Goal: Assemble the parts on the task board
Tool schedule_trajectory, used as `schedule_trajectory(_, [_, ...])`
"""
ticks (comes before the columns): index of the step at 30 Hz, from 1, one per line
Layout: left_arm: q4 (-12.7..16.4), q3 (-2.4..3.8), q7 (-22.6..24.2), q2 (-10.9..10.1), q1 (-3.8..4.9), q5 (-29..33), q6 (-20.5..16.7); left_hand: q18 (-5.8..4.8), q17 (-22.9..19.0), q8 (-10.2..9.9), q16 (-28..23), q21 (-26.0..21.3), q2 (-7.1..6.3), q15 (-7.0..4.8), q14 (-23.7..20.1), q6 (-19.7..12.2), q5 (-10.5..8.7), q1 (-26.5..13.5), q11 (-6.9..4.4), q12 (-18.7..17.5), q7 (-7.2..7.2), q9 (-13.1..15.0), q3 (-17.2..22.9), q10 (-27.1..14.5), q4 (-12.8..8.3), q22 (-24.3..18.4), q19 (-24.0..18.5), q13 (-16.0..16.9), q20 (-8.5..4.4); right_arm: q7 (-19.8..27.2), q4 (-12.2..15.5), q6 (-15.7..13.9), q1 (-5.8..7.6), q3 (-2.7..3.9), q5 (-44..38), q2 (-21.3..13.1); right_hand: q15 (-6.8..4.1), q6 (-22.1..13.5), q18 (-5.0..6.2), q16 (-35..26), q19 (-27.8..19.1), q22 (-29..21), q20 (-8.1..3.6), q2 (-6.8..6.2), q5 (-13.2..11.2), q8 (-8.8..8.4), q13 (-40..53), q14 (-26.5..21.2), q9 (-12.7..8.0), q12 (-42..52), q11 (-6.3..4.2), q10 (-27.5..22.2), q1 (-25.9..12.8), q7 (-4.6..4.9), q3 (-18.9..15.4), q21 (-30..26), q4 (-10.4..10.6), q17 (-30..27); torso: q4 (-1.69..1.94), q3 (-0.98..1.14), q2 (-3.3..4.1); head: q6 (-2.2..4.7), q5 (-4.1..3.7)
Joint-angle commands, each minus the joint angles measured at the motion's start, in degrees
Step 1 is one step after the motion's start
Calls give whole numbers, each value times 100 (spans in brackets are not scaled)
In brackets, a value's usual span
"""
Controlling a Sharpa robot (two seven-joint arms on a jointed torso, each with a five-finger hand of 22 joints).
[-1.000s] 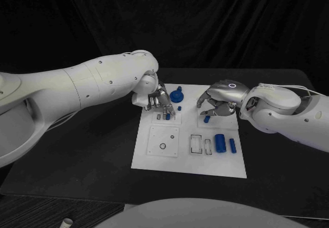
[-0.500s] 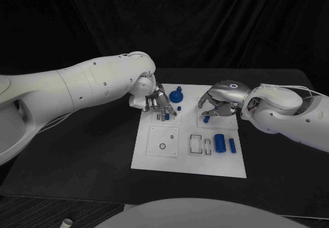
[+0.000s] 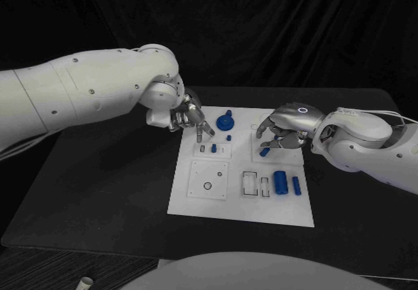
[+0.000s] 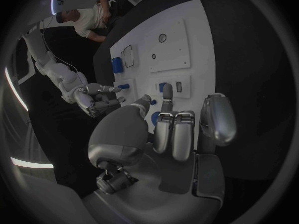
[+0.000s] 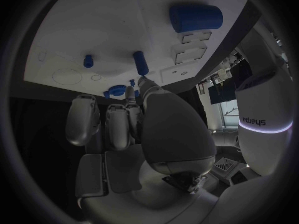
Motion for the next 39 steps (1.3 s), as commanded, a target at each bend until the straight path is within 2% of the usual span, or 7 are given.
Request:
schedule_trajectory(1, [78, 9, 82, -115, 175, 5, -252, -41, 1510, 25, 36, 55, 4, -24, 605, 32, 36, 54, -50, 49, -5, 12, -7, 571, -8, 961, 105, 1472, -34, -74, 25, -44, -12, 2, -14, -30, 42, 8, 116, -34, -36, 907, -5, 2, 10, -37, -5, 44, -7, -15, 9, -29, 32, 15, -3, -16, 44, -8, 3, 3, 9, 0, 45])
schedule_trajectory(7, [-371, 9, 113, -103, 313, 5, -241, -81, 1510, 121, 36, 312, 31, -20, 605, 17, 400, 341, -56, 123, -15, 200, 7, 597, -83, 1045, 158, 1507, -46, -58, 5, -48, -12, 2, -14, -7, 43, 8, 120, -49, -45, 900, -4, 1, 7, -39, -17, 37, -7, -25, 9, -35, 25, 14, -7, -39, 54, -25, 6, -1, 19, 0, 80])
schedule_trajectory(15, [-1249, 7, 217, 195, 302, 5, -204, -96, 1510, 297, 36, 441, -36, -28, 605, -190, 728, 669, -67, 123, -38, 544, 35, 597, -264, 1062, 169, 1507, -49, -19, -26, 24, -15, 2, -14, 28, 42, 8, 123, -51, -52, 894, -4, 6, 24, -41, -13, 37, -8, -24, 8, -31, 27, 13, -4, -58, 60, -24, 6, -1, 23, 0, -5])
schedule_trajectory(19, [-1462, 7, 258, 333, 248, 5, -157, -103, 1510, 264, 36, 480, -61, -16, 605, -292, 656, 746, -48, 123, -10, 578, 41, 597, -311, 1069, 169, 1507, -41, -14, -38, 49, -16, 2, -14, 47, 42, 3, 124, -53, -54, 892, -4, 6, 30, -46, -14, 38, -10, -25, 8, -30, 24, 15, -6, -65, 65, -25, 0, -7, 27, 0, 6])
schedule_trajectory(29, [-1860, 7, 534, 650, 20, -152, -188, -129, 1510, -75, 36, 656, -125, 53, 605, -439, 535, 988, 35, 123, 93, 394, 72, 597, -458, 1100, 191, 1507, 10, 68, -47, -59, -26, 2, -14, 96, 40, -25, 113, -24, -24, 906, -4, -7, 38, -67, 23, 59, -19, 0, 7, 3, -15, 14, -28, -22, 99, 18, -28, -82, 83, 0, 32])
schedule_trajectory(34, [-1985, 7, 520, 729, -64, -186, -86, -127, 1510, -114, 36, 652, -135, 62, 605, -412, 501, 1004, 43, 123, 101, 357, 67, 597, -466, 1098, 186, 1507, 19, 141, -39, -206, -28, 2, -14, 79, 32, -27, 91, 26, 36, 937, -10, -21, 14, -75, 113, 99, -22, 68, 0, 83, -57, 9, -55, 69, 140, 82, -32, -92, 96, 0, 36])
schedule_trajectory(39, [-2093, 8, 489, 768, -165, -199, -39, -126, 1510, -210, 36, 668, -140, 80, 605, -307, 255, 969, 58, 123, 113, 260, 6, 597, -423, 1098, 177, 1507, 43, 279, -28, -468, -28, 2, 65, 75, -1, -11, 23, 163, 224, 1036, -40, -36, -98, -80, 386, 215, -22, 280, -29, 318, -138, -13, -110, 373, 227, 251, -38, -106, 114, 0, 53])
